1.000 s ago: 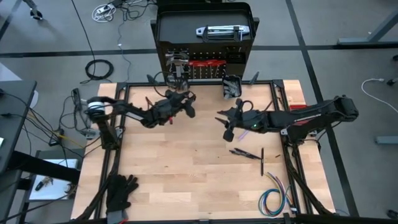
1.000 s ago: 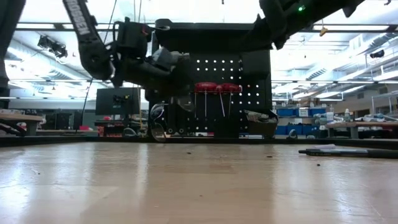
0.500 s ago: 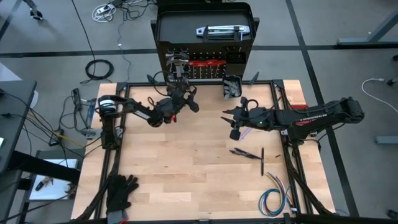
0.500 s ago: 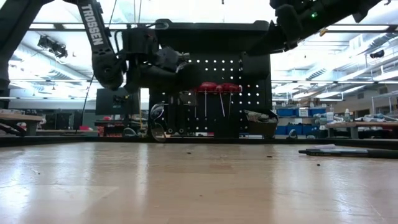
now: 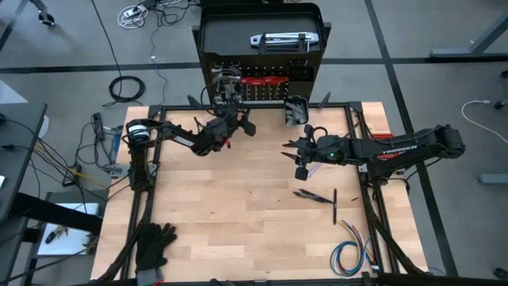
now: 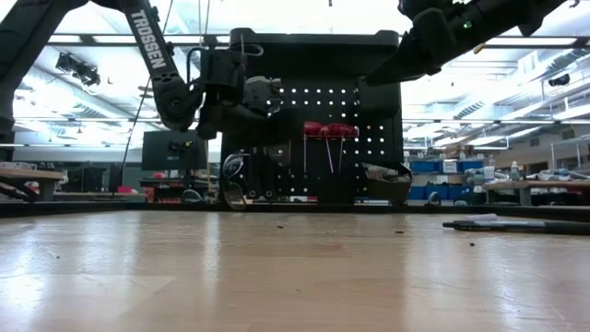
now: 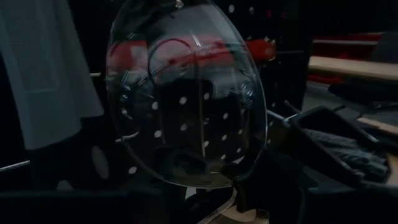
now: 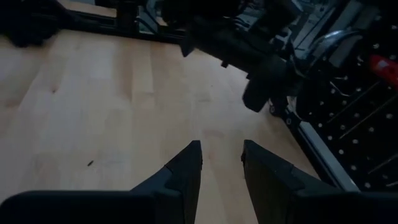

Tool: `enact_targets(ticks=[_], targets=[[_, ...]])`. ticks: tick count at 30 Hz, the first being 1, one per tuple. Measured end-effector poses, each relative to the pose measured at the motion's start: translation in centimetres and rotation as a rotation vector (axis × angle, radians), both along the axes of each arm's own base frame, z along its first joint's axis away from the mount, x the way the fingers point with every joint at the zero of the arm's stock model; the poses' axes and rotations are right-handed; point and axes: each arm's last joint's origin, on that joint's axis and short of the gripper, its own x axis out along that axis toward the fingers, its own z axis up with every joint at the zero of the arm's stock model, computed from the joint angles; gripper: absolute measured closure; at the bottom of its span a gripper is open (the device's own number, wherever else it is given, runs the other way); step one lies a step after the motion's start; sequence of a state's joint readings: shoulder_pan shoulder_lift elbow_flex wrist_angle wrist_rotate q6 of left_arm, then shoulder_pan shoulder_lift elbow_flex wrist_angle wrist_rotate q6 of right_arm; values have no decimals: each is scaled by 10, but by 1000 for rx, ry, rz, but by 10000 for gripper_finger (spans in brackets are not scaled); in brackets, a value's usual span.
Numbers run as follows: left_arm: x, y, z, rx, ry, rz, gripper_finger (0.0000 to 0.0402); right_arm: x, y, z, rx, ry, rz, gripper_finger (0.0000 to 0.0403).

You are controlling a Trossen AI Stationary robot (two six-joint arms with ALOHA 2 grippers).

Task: Hang tools onto peg board
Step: Hang the glasses on the pegboard

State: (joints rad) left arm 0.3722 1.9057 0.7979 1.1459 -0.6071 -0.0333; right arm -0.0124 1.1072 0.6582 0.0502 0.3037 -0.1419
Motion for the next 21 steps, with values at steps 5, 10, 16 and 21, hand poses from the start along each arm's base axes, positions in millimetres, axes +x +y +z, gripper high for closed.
enact_targets(ticks=[5,10,16,21], targets=[[-2,5,0,19,25,12,237,0,-1,0,11,6,36,276],[-4,10,-3,6,59,21,237,0,-1,-1,18,10,57,277],[-8,18,-6,-10,87,13,237,0,0,-1,28,10,82,276],[-9,21,-7,-12,92,13,237,0,0,-1,28,11,83,277]])
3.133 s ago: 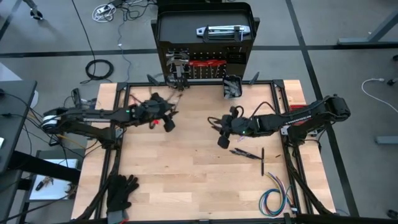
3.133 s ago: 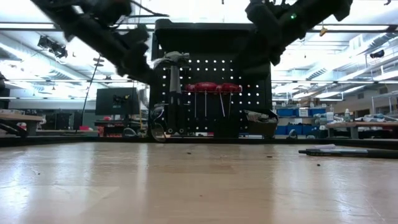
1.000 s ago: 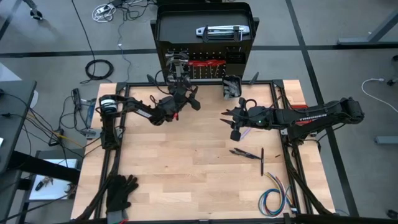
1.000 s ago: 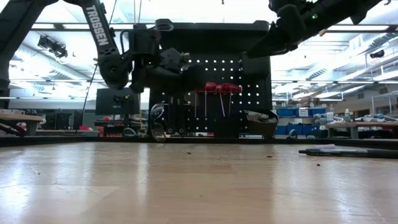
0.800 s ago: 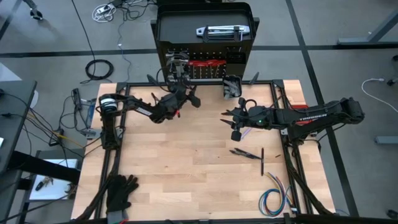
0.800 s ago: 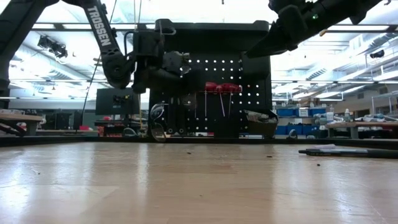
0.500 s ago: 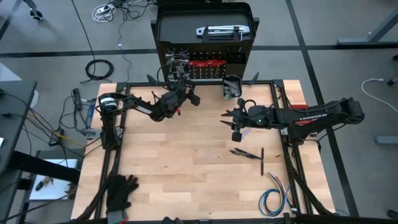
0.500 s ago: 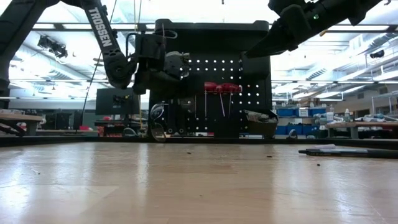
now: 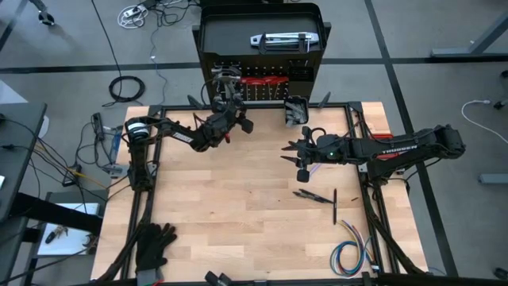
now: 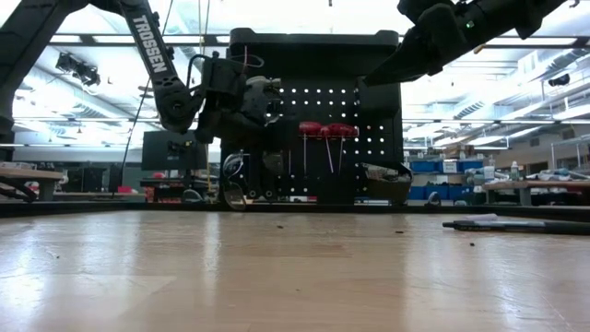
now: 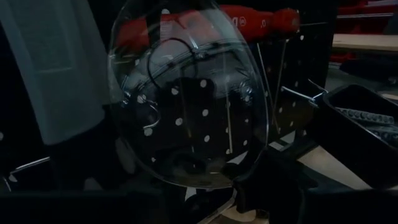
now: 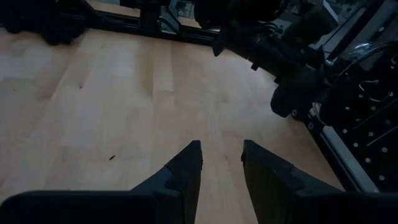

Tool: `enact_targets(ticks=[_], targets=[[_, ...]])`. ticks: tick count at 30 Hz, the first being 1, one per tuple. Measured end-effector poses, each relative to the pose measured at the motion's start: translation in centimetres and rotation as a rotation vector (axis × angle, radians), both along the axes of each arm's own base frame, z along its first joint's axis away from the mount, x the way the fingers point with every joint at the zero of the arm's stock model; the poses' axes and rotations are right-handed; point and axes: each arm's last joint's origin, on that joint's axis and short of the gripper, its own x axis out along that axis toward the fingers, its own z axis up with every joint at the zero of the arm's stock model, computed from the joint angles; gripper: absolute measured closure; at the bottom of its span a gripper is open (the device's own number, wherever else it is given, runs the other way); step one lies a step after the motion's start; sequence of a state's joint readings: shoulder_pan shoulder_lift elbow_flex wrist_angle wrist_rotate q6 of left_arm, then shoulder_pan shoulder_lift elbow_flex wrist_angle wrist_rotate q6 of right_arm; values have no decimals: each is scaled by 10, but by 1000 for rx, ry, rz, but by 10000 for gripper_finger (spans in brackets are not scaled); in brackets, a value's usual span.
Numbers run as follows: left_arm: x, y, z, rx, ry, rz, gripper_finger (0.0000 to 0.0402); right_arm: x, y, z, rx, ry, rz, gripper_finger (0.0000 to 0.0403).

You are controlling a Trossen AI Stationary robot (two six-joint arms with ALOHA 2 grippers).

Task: Hang tools onto peg board
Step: Hang the glasses on the pegboard

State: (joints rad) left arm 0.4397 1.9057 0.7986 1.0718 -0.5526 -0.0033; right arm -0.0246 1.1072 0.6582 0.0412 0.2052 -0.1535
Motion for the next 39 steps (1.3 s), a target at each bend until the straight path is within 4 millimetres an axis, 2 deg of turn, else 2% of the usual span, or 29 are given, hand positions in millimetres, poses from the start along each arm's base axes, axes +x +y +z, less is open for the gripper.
enact_targets(ticks=[20,30,39], targets=[[0,2,2,124,155,-71,237,0,0,-1,1,6,0,276],[-5,11,0,99,147,-46,237,-1,0,-1,1,17,0,276],[-7,16,0,119,172,-92,237,-1,0,-2,1,24,0,276]])
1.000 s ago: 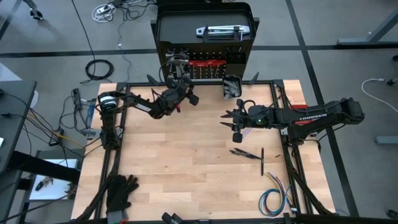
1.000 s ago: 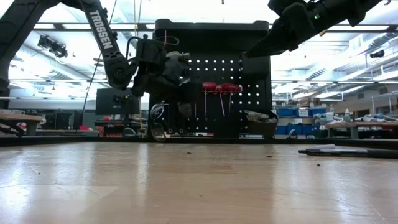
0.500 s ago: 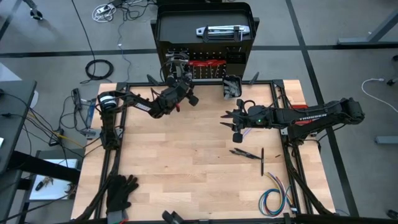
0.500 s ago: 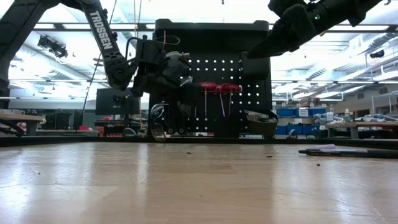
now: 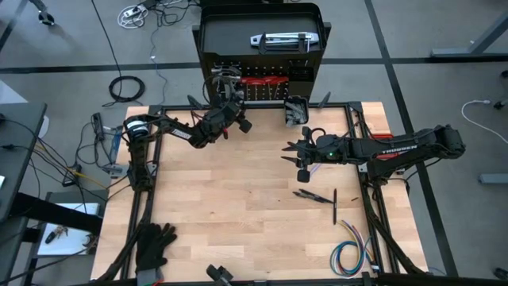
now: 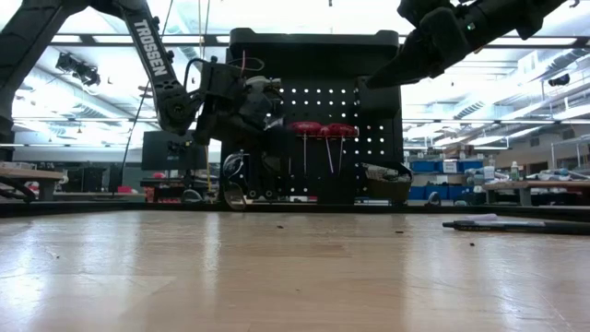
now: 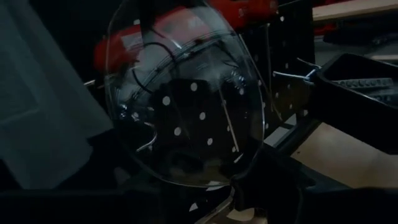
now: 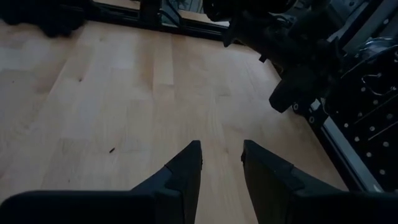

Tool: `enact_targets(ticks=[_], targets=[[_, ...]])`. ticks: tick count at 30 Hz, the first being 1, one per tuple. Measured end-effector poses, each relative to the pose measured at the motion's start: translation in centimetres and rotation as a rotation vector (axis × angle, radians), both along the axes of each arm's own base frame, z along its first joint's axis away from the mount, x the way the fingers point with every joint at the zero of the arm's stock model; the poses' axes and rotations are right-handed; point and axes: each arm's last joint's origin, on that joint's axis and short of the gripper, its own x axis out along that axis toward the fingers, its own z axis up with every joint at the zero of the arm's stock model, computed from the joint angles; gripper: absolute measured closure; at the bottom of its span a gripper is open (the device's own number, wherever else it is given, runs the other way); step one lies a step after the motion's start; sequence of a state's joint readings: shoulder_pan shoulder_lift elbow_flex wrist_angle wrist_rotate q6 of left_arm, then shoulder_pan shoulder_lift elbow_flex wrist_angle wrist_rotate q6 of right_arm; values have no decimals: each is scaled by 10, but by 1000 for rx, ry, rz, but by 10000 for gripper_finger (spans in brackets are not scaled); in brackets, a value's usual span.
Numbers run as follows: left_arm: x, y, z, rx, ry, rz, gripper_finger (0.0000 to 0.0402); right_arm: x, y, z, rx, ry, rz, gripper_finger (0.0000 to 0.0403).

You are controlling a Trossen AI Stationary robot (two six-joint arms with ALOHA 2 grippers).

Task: Hang tools onto peg board
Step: Hang the glasses on the pegboard

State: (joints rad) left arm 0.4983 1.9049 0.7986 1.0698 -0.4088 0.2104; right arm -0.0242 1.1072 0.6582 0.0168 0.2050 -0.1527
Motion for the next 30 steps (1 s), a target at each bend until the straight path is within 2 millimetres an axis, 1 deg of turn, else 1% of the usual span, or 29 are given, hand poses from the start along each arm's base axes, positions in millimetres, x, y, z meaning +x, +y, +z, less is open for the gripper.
enact_targets(ticks=[6,14,20,30], targets=[[0,-1,0,63,80,-7,237,0,0,-1,1,11,0,277],[-1,2,0,61,80,1,237,0,0,-1,3,11,-1,276],[-2,3,-6,-43,38,7,237,-1,0,-2,2,18,-1,277],[7,-15,-7,-53,41,-24,237,-11,0,7,25,1,-12,277]])
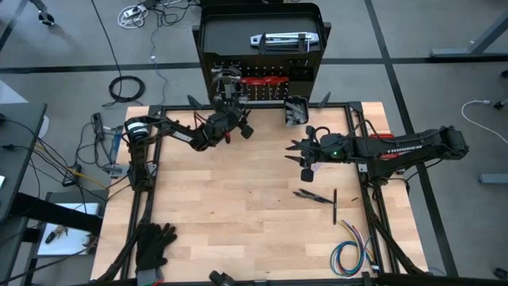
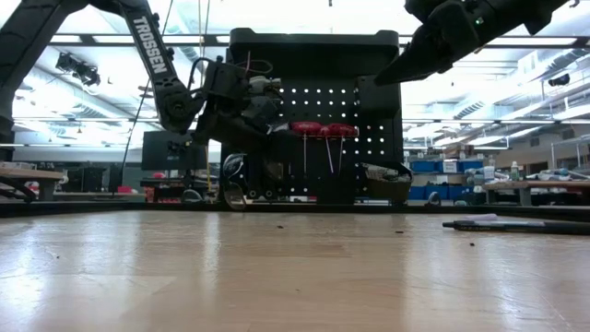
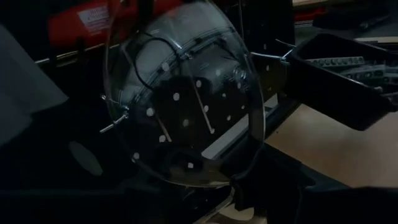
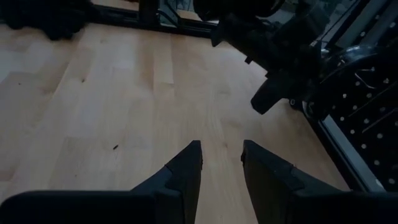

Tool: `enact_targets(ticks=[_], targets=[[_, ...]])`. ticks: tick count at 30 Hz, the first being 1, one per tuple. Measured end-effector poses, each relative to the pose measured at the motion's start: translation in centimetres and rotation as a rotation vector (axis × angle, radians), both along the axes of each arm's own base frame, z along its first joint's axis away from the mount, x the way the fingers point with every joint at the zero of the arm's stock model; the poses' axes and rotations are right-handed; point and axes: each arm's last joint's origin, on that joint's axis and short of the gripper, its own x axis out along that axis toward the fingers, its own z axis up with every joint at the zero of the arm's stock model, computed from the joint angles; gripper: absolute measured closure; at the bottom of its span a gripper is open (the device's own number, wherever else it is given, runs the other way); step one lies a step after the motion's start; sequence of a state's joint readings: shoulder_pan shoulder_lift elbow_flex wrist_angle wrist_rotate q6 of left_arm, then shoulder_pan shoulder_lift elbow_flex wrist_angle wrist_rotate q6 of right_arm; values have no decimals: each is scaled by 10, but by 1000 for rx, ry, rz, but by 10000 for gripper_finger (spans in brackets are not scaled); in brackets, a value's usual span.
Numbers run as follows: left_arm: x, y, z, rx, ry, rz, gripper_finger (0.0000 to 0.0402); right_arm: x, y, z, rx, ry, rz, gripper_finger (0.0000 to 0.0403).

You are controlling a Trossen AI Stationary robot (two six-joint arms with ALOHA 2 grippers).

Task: Hang tools onto peg board
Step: Hang the glasses on the pegboard

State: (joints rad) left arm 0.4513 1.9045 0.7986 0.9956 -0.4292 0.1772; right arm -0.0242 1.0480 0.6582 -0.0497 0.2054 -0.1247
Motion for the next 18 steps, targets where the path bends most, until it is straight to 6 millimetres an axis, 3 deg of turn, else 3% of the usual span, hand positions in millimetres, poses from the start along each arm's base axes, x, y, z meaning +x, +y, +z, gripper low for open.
enact_targets(ticks=[10,18], targets=[[-3,3,0,-108,-143,97,237,-3,1,0,14,11,-4,277],[11,17,10,-178,-81,127,237,-2,1,1,-4,4,5,278]])
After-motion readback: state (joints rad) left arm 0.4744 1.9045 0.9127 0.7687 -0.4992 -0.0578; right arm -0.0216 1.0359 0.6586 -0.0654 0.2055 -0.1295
